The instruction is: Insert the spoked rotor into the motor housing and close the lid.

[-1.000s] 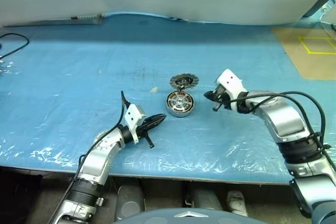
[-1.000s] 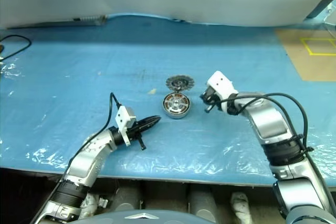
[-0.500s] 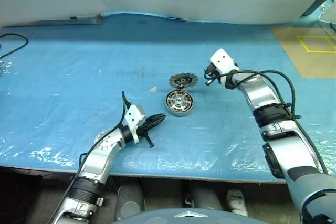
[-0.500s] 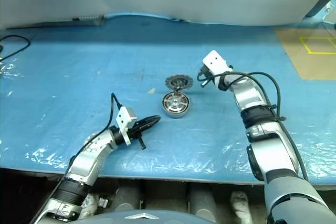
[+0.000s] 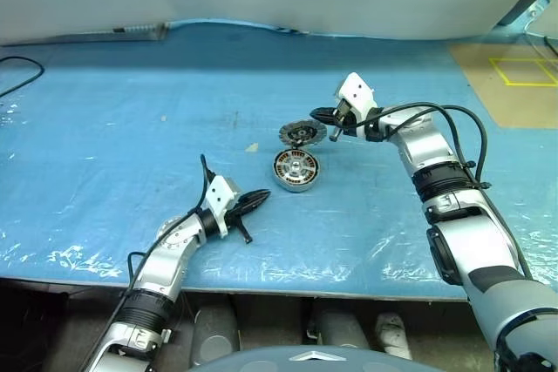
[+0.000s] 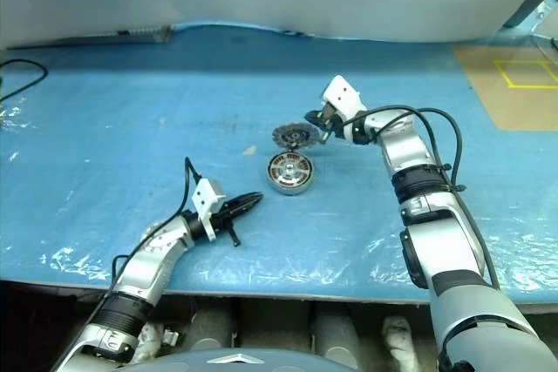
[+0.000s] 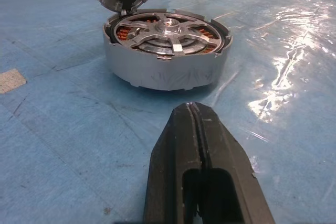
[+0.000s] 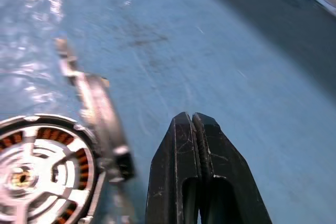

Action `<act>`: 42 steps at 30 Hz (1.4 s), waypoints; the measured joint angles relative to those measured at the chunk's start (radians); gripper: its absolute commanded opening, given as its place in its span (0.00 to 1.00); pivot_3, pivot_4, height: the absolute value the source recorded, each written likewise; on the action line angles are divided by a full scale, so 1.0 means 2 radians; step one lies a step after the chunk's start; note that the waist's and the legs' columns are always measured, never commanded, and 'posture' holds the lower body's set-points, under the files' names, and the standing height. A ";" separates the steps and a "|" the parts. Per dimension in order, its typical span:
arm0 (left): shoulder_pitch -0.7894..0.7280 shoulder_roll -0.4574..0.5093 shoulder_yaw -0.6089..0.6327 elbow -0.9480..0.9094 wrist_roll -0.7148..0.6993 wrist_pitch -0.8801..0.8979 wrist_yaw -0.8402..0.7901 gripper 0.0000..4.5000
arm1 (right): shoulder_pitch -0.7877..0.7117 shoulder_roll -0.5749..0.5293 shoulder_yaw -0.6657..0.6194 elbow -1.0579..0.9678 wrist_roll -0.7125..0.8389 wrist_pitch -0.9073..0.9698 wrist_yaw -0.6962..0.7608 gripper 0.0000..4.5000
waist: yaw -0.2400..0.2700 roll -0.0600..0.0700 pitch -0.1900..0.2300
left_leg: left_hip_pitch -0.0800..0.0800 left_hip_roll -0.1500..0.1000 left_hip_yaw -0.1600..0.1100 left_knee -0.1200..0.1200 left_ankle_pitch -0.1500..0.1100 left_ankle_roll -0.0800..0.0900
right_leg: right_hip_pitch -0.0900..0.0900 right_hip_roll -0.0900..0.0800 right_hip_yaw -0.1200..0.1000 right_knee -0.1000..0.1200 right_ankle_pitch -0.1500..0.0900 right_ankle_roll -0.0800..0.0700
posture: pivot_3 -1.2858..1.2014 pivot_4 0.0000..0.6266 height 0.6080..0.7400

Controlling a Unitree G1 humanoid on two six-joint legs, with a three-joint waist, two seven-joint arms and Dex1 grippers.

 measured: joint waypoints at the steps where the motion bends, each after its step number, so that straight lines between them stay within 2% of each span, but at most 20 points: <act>1: -0.002 0.000 0.001 0.000 0.000 0.000 0.000 0.01 | 0.010 -0.001 0.001 -0.015 0.005 0.009 0.013 0.00 | 0.000 0.000 0.000 | 0.000 0.000 0.000 0.000 0.000 0.000 | 0.000 0.000 0.000 0.000 0.000 0.000 | 0.52 0.24 1.00; 10: -0.009 0.001 0.009 0.000 -0.007 0.009 -0.001 0.01 | 0.094 0.005 0.004 -0.129 0.014 0.081 0.026 0.00 | 0.001 0.000 0.000 | 0.000 0.000 0.000 0.000 0.000 0.000 | 0.000 0.000 0.000 0.000 0.000 0.000 | 0.52 0.24 1.00; 16: -0.010 0.004 0.011 0.000 -0.012 0.020 -0.004 0.01 | 0.152 0.013 0.014 -0.204 0.018 0.110 0.010 0.00 | 0.001 0.000 0.000 | 0.000 0.000 0.000 0.000 0.000 0.000 | 0.000 0.000 0.000 0.000 0.000 0.000 | 0.52 0.24 1.00; 23: -0.022 0.007 0.011 -0.001 -0.014 0.035 -0.005 0.01 | 0.180 0.013 0.016 -0.258 0.020 0.133 -0.021 0.00 | 0.001 0.000 0.000 | 0.000 0.000 0.000 0.000 0.000 -0.002 | 0.000 0.000 0.000 0.000 0.000 0.000 | 0.52 0.24 1.00; 28: -0.023 0.007 0.011 -0.003 -0.015 0.039 -0.005 0.00 | 0.181 0.025 -0.025 -0.280 0.038 0.166 -0.073 0.26 | 0.001 0.000 0.000 | 0.000 0.000 0.000 -0.001 0.000 -0.003 | 0.000 0.000 0.000 -0.001 0.000 0.000 | 0.52 0.24 1.00; 32: -0.024 0.006 0.011 -0.006 -0.015 0.042 -0.005 0.00 | 0.199 0.052 -0.048 -0.308 0.055 0.189 -0.120 0.59 | 0.001 0.000 0.000 | 0.000 0.000 0.000 -0.002 0.000 -0.003 | 0.000 0.000 0.000 -0.001 0.000 0.000 | 0.52 0.24 1.00; 37: -0.025 0.006 0.011 -0.012 -0.015 0.051 -0.005 0.00 | 0.231 0.077 -0.047 -0.338 0.067 0.225 -0.154 0.98 | 0.001 0.000 0.000 | 0.000 -0.001 0.000 -0.002 0.000 -0.003 | 0.000 0.000 0.000 -0.001 0.000 0.000 | 0.52 0.24 1.00; 42: -0.028 0.007 0.011 -0.013 -0.016 0.058 -0.008 0.00 | 0.239 0.091 -0.038 -0.352 0.068 0.235 -0.173 0.98 | 0.000 0.000 0.000 | 0.001 -0.001 0.000 -0.002 0.000 -0.004 | 0.000 0.000 0.000 -0.001 0.000 0.000 | 0.52 0.24 1.00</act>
